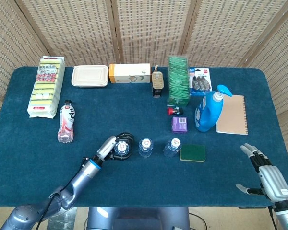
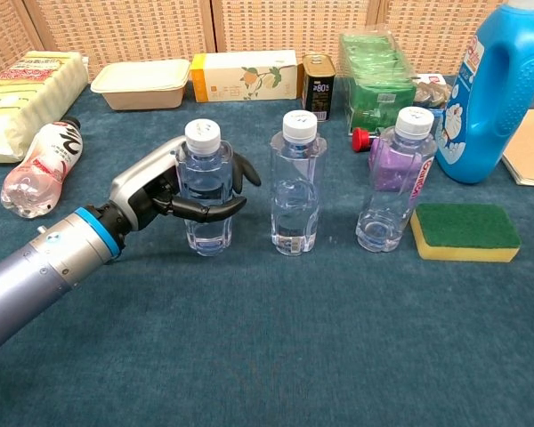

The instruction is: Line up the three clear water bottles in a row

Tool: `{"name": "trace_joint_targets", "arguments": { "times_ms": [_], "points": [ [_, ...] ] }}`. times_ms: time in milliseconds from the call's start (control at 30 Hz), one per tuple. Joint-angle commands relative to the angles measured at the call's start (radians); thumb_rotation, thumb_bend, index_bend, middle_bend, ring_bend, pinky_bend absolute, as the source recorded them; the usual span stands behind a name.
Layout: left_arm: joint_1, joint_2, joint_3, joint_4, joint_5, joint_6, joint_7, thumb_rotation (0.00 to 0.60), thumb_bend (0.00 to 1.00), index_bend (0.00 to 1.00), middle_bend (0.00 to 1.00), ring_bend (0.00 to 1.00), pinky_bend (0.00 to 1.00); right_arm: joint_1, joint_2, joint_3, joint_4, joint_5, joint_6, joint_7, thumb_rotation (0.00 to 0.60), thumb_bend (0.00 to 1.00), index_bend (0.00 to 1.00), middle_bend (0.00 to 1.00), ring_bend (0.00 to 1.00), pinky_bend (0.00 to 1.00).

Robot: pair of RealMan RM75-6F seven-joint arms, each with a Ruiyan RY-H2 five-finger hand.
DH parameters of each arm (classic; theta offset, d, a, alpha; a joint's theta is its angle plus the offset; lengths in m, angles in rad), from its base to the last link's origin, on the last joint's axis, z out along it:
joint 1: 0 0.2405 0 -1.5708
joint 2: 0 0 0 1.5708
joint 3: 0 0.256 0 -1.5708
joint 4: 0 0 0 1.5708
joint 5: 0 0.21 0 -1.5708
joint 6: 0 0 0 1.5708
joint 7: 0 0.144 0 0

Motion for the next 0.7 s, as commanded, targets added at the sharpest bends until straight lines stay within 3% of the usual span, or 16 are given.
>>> {"name": "trace_joint_targets", "arguments": {
  "times_ms": [33,200,300,500,700],
  "points": [
    [0.002,-0.006,0.0,0.012,-0.001,0.009,0.005,0.6,0.28,0.37,0.23,0.13,0.32,0.004,0.007,-0.004,0.001,-0.008,-0.007,0.008,0.6,0.12,0.04,0.05,0.05,0.1],
    [0.002,-0.003,0.003,0.015,-0.003,0.003,-0.006,0.6,0.26,0.11,0.13,0.08,0.29,0.003,0.009,-0.005,-0.001,-0.01,-0.007,0.011,0.6,0.12,0.04,0.05,0.05,0.1],
    [0.002,-0.001,0.004,0.013,-0.004,0.005,-0.01,0.6,0.24,0.01,0.09,0.06,0.28,0.003,0.01,-0.006,-0.002,-0.012,-0.008,0.013,0.6,0.12,0.04,0.05,0.05,0.1],
    [0.009,0.012,0.0,0.0,-0.005,0.03,-0.017,0.6,0.2,0.0,0.01,0.02,0.26,0.005,0.012,-0.006,-0.002,-0.013,-0.012,0.016,0.6,0.12,0.04,0.05,0.05,0.1],
    [0.023,0.05,0.007,-0.049,0.004,0.069,-0.023,0.6,0.19,0.0,0.0,0.01,0.25,0.006,0.012,-0.009,-0.006,-0.018,-0.016,0.011,0.6,0.12,0.04,0.05,0.05,0.1]
  ]
}}
